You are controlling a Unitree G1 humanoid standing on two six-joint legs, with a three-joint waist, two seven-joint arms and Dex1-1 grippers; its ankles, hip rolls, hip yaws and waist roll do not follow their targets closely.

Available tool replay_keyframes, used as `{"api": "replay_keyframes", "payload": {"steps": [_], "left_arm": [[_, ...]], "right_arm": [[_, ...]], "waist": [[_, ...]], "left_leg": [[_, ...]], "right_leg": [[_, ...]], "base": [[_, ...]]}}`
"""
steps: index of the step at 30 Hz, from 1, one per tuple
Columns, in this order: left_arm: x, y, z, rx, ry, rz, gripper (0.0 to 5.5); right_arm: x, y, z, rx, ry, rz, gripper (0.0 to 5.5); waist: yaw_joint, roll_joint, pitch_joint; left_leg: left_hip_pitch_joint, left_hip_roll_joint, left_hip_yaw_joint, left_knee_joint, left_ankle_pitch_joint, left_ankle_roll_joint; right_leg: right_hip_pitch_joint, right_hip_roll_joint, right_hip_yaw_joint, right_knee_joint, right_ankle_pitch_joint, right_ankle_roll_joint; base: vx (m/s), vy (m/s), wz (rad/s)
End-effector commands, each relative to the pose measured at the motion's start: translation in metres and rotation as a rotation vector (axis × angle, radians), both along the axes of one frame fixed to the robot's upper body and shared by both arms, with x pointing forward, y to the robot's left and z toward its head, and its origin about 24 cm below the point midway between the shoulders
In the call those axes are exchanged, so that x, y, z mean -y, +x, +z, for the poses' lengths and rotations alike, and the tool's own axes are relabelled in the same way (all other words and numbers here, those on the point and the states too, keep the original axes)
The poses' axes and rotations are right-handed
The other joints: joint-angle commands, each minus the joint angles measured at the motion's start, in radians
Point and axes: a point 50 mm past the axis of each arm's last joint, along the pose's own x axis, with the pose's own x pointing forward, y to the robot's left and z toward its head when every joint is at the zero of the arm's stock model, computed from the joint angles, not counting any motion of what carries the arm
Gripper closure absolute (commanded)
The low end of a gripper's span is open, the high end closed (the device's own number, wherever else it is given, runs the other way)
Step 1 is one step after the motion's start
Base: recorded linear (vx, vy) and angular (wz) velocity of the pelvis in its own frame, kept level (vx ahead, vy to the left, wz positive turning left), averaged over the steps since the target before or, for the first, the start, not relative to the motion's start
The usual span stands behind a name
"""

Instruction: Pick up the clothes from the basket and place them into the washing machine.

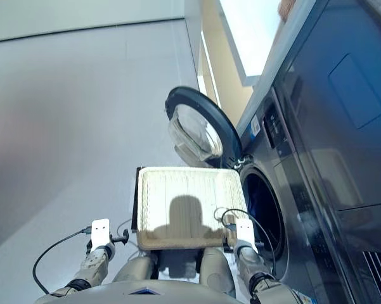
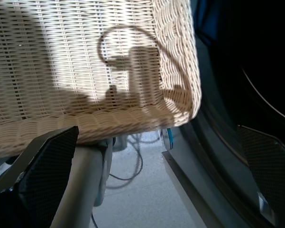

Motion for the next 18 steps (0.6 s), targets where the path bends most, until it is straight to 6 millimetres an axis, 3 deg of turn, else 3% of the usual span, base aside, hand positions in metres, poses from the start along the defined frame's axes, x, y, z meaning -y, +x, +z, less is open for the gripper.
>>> {"api": "replay_keyframes", "payload": {"steps": [1,9,18], "left_arm": [[-0.014,-0.007,-0.001,-0.036,0.041,-0.051,0.00],[-0.009,-0.019,-0.005,-0.067,0.039,-0.081,0.00],[-0.007,-0.026,-0.009,-0.100,0.021,-0.082,0.00]], "right_arm": [[-0.011,-0.008,-0.005,-0.023,0.054,-0.001,0.00],[-0.015,-0.025,-0.010,-0.072,0.072,-0.001,0.00],[-0.020,-0.028,-0.012,-0.079,0.090,-0.001,0.00]], "waist": [[-0.024,-0.037,-0.013],[-0.022,-0.044,-0.052],[-0.022,-0.046,-0.072]], "left_leg": [[0.118,-0.047,0.076,-0.032,-0.039,-0.018],[0.201,-0.047,0.083,-0.023,-0.069,-0.010],[0.252,-0.043,0.083,-0.006,-0.097,-0.004]], "right_leg": [[0.183,0.018,0.010,-0.222,0.072,0.082],[0.271,0.020,0.011,-0.214,0.042,0.079],[0.324,0.023,0.014,-0.206,0.017,0.075]], "base": [[0.131,0.038,0.078],[0.043,-0.003,0.018],[0.035,-0.007,-0.009]]}}
